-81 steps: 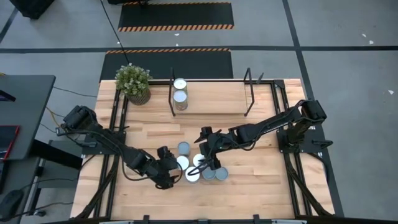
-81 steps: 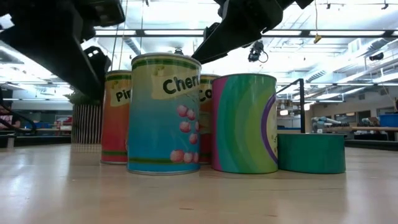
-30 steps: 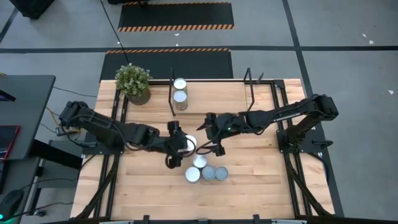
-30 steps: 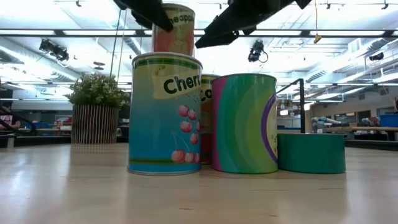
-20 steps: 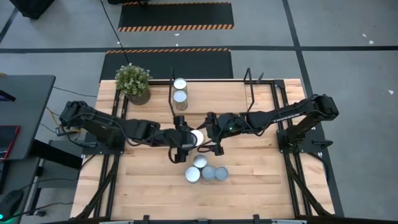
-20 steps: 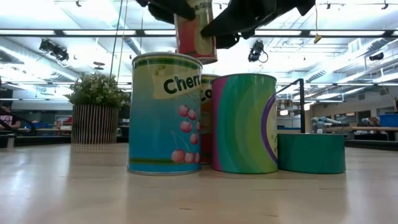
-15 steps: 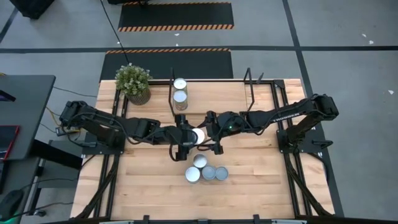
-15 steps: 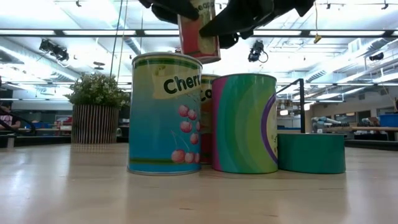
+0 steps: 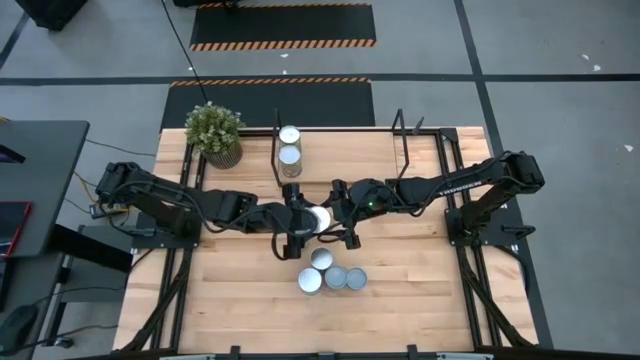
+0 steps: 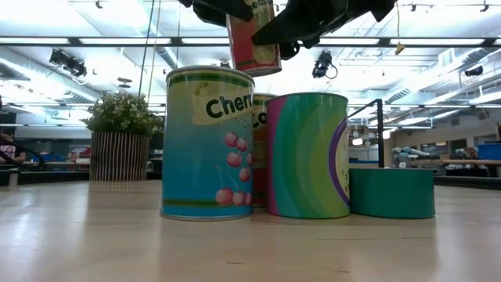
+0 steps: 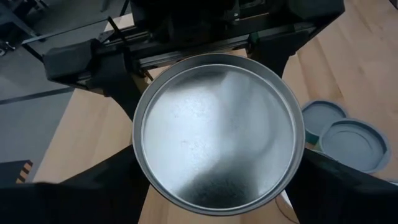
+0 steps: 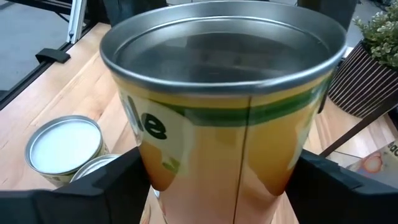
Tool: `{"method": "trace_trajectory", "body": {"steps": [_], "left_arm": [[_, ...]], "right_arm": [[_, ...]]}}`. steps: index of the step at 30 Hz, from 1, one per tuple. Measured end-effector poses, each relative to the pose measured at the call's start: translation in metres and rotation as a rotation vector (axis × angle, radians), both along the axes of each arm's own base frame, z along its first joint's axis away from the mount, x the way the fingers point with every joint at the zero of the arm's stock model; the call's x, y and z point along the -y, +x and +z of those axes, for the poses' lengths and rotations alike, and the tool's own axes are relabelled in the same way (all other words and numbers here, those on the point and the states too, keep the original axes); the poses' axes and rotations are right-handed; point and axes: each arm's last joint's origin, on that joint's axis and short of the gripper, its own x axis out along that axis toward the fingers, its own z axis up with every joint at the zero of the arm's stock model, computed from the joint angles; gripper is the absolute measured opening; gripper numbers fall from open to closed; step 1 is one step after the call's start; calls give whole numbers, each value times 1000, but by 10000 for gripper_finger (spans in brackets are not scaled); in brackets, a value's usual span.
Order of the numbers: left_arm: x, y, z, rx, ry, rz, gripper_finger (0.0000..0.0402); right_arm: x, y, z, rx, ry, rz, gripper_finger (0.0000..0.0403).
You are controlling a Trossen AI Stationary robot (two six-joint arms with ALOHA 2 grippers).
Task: Pick and place cans onto a shelf
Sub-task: Put the canned pineapple on the shelf
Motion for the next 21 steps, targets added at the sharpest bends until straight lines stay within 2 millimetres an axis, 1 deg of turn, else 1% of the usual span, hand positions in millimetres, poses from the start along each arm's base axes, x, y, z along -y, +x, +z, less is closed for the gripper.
{"method": "trace_trajectory", "body": {"steps": [5,11,13,16,17,21], "left_arm": [[-1,1,0,10,7,10,316],[-5,5,6,68,28,27,318],[-8,7,8,97,23,42,334],[-13,8,11,128,24,84,381],[-14,9,12,142,25,93,389],[-16,11,15,167,39,91,385]], "right_arm": [[1,-3,2,-11,-12,-10,317],[8,-20,21,-5,-26,-42,317],[11,-27,28,-2,-24,-56,317],[14,-36,34,-15,-23,-100,317],[15,-38,36,-13,-22,-105,317],[14,-42,37,-34,-19,-106,317]]}}
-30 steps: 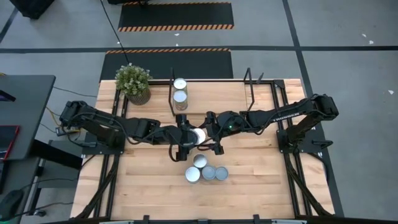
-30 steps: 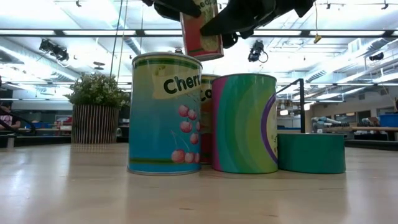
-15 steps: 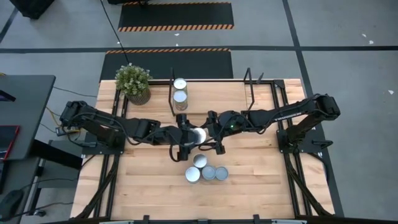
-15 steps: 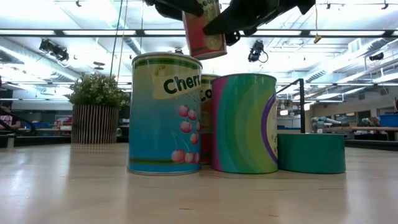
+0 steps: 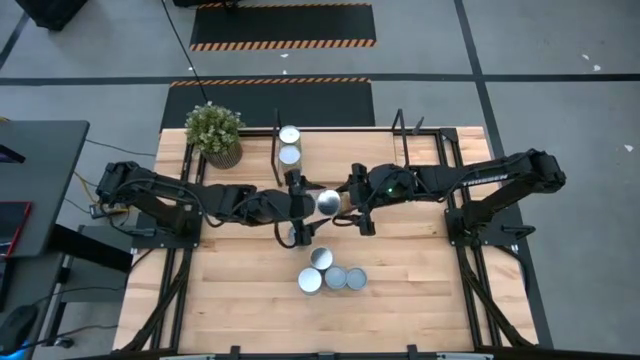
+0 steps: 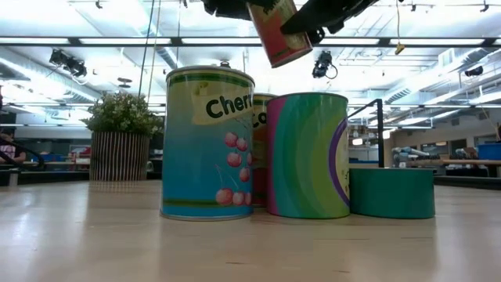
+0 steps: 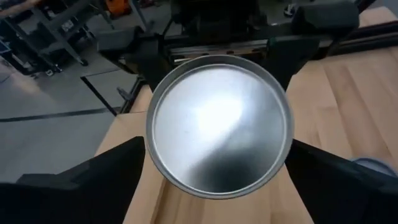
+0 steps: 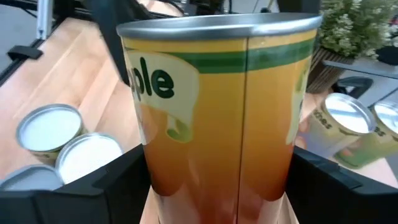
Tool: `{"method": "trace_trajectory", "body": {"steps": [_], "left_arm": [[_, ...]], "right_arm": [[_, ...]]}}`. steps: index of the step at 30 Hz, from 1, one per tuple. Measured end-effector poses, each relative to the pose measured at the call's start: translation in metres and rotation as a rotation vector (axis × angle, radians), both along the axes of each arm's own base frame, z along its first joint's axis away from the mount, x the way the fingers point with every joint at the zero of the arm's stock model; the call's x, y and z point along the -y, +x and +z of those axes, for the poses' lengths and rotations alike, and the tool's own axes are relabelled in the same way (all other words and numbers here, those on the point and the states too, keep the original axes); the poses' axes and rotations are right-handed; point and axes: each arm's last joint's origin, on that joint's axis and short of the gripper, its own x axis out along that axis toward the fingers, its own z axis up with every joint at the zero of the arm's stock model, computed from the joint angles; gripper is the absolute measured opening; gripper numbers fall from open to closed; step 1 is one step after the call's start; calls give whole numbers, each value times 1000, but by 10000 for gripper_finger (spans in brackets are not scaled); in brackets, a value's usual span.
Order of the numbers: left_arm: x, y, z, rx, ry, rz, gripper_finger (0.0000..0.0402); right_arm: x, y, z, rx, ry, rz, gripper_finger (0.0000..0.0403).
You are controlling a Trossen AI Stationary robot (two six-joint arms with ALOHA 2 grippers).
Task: Pick and place cans onto a shelf
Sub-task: Put the canned pineapple on the shelf
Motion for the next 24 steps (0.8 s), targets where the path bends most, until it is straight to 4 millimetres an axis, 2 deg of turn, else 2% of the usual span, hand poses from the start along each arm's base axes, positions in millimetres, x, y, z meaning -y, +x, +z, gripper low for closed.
{"method": "trace_trajectory", "body": {"steps": [5,9,11,17,20,24], "left_arm": [[8,-5,4,1,92,31,396],[14,-17,7,-37,130,99,398],[16,-25,4,-83,122,131,398],[28,-37,-11,-209,6,93,390],[35,-40,-17,-242,-42,37,389],[39,-43,-23,-270,-56,20,388]], "right_arm": [[3,-2,-4,-44,-27,-33,317],[9,-2,-7,-40,-35,-50,317],[16,-2,-15,-20,-44,-68,318],[55,1,-46,128,-91,-182,325],[79,8,-57,151,-80,-216,325],[113,28,-63,126,-61,-208,326]]}}
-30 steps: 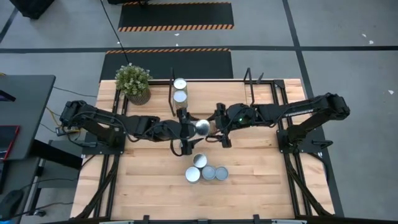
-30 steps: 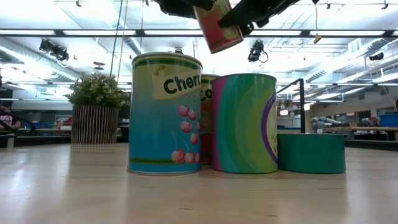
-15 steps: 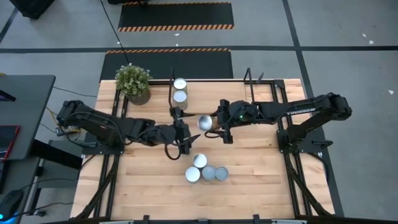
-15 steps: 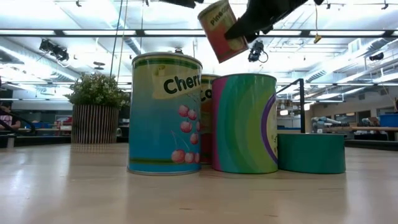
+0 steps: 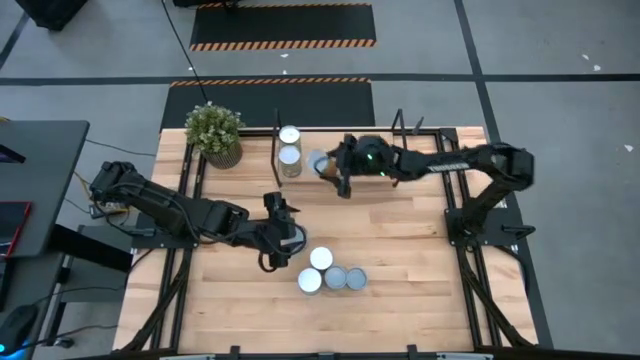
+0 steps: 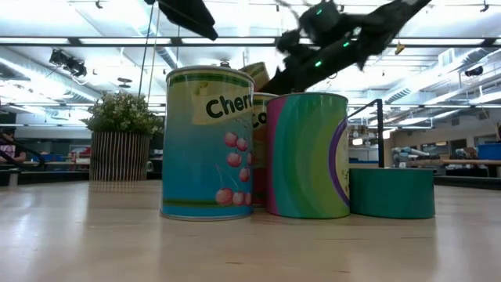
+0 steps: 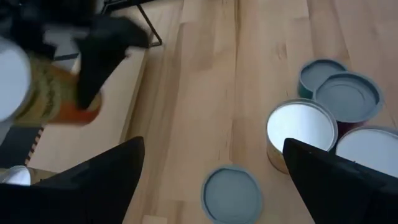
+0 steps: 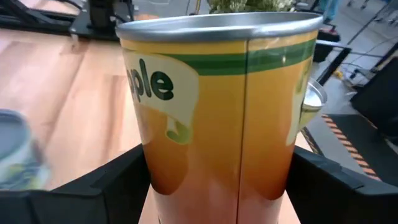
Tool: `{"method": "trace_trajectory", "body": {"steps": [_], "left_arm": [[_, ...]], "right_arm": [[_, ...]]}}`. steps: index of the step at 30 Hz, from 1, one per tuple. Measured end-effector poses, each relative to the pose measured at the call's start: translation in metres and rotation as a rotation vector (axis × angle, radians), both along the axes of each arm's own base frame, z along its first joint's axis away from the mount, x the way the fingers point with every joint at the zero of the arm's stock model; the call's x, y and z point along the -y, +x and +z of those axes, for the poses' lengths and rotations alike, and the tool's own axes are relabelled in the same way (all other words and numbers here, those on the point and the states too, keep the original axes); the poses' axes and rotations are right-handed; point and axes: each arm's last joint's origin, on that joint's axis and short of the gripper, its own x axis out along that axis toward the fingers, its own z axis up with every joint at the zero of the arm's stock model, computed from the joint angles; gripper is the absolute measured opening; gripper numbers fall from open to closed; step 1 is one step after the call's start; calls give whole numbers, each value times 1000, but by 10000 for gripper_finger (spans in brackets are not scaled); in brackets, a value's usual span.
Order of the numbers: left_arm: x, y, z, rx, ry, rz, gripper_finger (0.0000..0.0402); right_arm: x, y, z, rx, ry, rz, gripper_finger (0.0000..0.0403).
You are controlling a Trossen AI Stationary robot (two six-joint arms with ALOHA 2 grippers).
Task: Pick and place cans onto a shelf
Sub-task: Put the canned pineapple on the shelf
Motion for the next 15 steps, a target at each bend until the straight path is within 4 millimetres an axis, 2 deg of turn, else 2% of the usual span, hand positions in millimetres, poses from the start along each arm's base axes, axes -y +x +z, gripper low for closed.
{"method": "trace_trajectory", "body": {"steps": [5,9,15], "left_arm": [[0,-2,-1,-13,-14,16,388],[1,-4,-4,-38,-18,21,388],[0,-6,-5,-61,-19,29,388]], "right_arm": [[49,19,-9,-19,-15,-33,326],[86,23,-21,-16,25,-46,326],[121,29,-45,-42,78,-57,327]]}}
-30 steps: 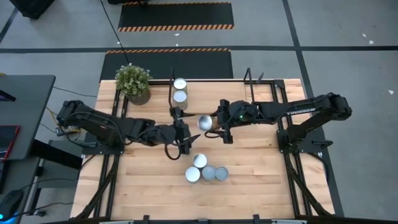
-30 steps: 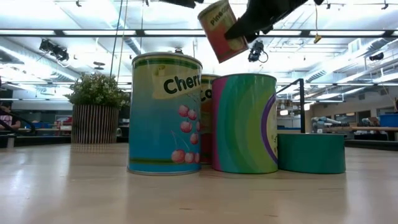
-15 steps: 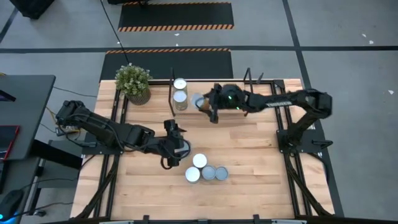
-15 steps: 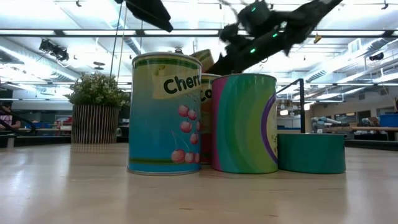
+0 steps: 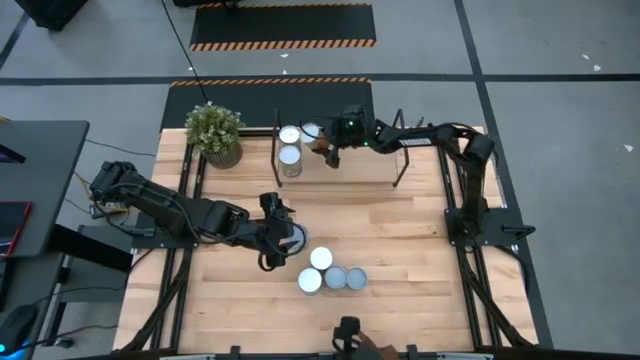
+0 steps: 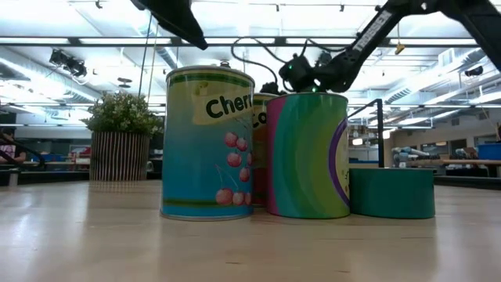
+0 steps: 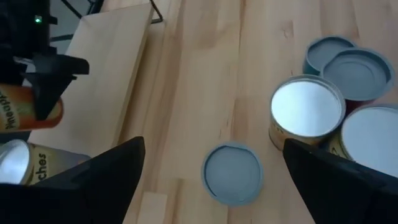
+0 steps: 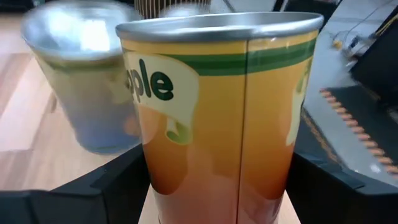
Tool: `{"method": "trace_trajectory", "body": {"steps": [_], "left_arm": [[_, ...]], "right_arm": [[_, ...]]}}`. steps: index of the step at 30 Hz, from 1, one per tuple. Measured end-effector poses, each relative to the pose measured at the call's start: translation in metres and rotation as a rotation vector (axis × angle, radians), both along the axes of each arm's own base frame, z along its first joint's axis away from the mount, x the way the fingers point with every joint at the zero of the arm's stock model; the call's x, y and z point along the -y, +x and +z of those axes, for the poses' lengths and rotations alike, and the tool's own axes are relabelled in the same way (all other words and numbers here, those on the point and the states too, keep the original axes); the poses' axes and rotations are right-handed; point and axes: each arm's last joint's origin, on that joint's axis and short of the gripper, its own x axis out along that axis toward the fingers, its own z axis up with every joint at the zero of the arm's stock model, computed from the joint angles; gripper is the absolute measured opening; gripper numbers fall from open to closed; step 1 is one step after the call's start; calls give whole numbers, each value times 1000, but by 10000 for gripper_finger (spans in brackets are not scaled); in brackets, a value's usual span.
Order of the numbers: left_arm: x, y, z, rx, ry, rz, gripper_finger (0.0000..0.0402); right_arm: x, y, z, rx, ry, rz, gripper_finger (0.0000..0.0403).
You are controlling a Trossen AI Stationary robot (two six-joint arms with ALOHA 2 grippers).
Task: Pick and place cans onto a shelf
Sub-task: Put the canned pineapple on the shelf
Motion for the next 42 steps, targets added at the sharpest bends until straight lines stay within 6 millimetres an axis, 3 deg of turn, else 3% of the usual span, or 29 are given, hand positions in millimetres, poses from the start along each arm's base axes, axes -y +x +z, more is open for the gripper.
{"method": "trace_trajectory", "body": {"steps": [20,32,42], "left_arm": [[-2,0,-1,1,-28,30,388],[-1,0,-1,4,-43,28,388],[-1,0,-1,-1,-41,21,388]], "right_arm": [[5,-10,-8,-82,108,11,329],[4,-16,-15,-179,125,-33,397],[-12,-30,9,-348,19,-96,394]]}}
